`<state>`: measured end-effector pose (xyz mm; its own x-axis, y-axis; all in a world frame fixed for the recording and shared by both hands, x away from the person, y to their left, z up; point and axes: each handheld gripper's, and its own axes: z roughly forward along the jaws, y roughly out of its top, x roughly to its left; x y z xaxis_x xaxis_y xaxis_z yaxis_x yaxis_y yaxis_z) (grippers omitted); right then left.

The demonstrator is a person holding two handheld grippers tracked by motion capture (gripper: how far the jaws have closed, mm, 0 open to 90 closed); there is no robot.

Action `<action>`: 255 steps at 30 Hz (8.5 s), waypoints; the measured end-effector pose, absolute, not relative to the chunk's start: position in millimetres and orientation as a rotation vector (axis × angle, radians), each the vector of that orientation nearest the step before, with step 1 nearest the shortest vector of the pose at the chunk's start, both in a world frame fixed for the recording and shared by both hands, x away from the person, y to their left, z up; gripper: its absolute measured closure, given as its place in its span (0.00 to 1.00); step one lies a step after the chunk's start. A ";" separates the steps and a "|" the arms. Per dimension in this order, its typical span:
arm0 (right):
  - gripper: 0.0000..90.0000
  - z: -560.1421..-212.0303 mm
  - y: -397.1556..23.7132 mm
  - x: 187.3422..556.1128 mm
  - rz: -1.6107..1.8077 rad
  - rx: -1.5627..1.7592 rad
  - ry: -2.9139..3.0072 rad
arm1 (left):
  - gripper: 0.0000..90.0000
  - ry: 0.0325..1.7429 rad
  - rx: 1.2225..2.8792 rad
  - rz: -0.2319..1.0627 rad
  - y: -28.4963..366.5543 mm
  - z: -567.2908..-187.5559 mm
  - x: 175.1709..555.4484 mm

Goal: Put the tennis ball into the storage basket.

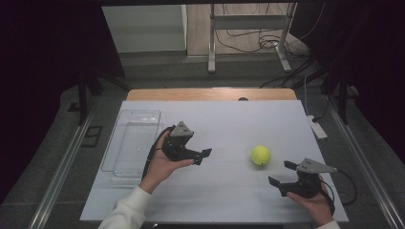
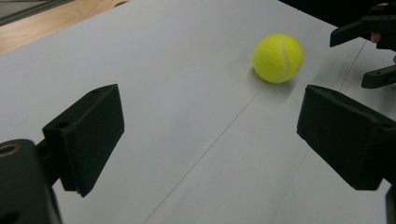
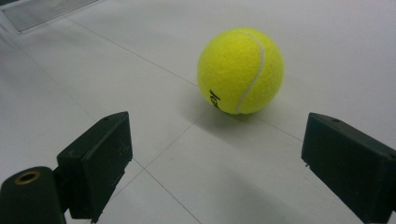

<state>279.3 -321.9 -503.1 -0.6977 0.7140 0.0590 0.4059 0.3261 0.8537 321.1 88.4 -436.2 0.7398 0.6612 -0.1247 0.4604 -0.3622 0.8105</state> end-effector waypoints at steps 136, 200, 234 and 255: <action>0.10 -505.6 -322.8 278.8 1.312 1.005 2.281 | 0.10 0.734 2.136 0.171 -33.8 -440.0 379.4; 0.10 -507.0 -322.6 279.0 1.306 1.005 2.289 | 0.09 0.697 2.224 0.079 -85.6 -468.8 391.5; 0.10 -507.3 -322.5 278.8 1.308 1.002 2.293 | 0.08 0.710 2.247 0.020 -111.9 -489.2 393.7; 0.10 -507.6 -322.6 279.0 1.304 0.998 2.294 | 0.10 0.719 2.272 -0.006 -120.1 -501.4 396.1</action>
<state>279.0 -322.6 -507.6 -0.7053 0.7062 0.0624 0.4148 0.3396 0.8442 396.1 -120.1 -501.4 0.8430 0.4945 -0.2118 0.4982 -0.5690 0.6542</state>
